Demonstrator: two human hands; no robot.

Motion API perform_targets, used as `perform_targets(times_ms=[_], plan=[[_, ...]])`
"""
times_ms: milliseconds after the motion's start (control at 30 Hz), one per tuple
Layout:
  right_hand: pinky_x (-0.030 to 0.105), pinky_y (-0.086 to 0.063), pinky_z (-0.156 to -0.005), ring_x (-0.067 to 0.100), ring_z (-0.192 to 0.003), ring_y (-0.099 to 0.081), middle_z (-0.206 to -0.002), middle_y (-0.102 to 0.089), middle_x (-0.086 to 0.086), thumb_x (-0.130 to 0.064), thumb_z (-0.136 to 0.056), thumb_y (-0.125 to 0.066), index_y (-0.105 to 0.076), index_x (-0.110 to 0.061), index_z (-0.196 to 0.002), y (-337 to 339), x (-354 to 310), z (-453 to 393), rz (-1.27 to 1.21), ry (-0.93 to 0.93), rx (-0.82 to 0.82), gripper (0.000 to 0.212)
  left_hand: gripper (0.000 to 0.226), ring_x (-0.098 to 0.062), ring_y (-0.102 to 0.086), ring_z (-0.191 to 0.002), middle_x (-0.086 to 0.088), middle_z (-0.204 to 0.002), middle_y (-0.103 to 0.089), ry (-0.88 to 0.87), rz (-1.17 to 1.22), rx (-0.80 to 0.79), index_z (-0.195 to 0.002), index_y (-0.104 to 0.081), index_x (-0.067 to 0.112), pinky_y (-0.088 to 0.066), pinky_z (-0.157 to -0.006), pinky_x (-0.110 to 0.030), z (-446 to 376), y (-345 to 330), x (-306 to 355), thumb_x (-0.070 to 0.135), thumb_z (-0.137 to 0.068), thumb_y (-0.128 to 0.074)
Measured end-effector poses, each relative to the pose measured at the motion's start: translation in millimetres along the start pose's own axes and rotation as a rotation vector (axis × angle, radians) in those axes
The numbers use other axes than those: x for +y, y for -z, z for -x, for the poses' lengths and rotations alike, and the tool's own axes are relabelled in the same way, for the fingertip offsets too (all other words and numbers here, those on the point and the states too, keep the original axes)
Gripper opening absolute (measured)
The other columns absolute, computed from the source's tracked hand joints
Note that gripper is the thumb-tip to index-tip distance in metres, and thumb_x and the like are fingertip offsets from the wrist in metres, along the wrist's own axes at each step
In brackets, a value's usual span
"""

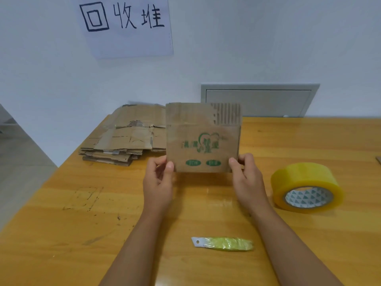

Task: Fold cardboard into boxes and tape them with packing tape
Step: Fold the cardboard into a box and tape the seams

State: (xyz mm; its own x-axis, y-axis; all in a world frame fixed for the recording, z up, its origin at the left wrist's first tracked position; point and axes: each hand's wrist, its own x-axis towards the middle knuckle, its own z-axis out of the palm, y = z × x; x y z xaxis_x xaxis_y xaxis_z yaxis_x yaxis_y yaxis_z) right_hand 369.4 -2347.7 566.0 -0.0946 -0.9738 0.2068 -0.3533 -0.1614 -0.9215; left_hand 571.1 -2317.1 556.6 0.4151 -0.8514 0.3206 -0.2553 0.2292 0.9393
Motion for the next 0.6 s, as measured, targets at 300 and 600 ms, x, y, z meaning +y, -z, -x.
perform_targets(times_ms=[300, 600], plan=[[0.04, -0.048, -0.099, 0.02, -0.105, -0.062, -0.101, -0.067, -0.002, -0.063, -0.1, -0.027, -0.063, -0.026, -0.089, -1.6, 3.9, -10.5, -0.251, -0.411, -0.014, 0.053, 0.035, -0.013, -0.067, -0.099, -0.002, -0.106, -0.069, 0.4, 0.193, 0.002, -0.101, -0.063, 0.023, -0.053, -0.084, -0.027, -8.7, 4.5, 13.2, 0.037, -0.108, -0.031], [0.038, -0.048, -0.095, 0.017, -0.11, -0.059, -0.112, -0.066, -0.005, -0.026, -0.101, -0.043, -0.063, -0.029, -0.111, -0.4, -3.2, -10.6, -0.268, -0.318, -0.126, 0.023, 0.028, -0.017, -0.061, -0.112, 0.001, -0.116, -0.067, 0.39, 0.074, -0.133, -0.114, -0.064, 0.018, -0.05, -0.095, -0.032, -14.9, 20.7, 25.7, 0.038, -0.101, -0.05]])
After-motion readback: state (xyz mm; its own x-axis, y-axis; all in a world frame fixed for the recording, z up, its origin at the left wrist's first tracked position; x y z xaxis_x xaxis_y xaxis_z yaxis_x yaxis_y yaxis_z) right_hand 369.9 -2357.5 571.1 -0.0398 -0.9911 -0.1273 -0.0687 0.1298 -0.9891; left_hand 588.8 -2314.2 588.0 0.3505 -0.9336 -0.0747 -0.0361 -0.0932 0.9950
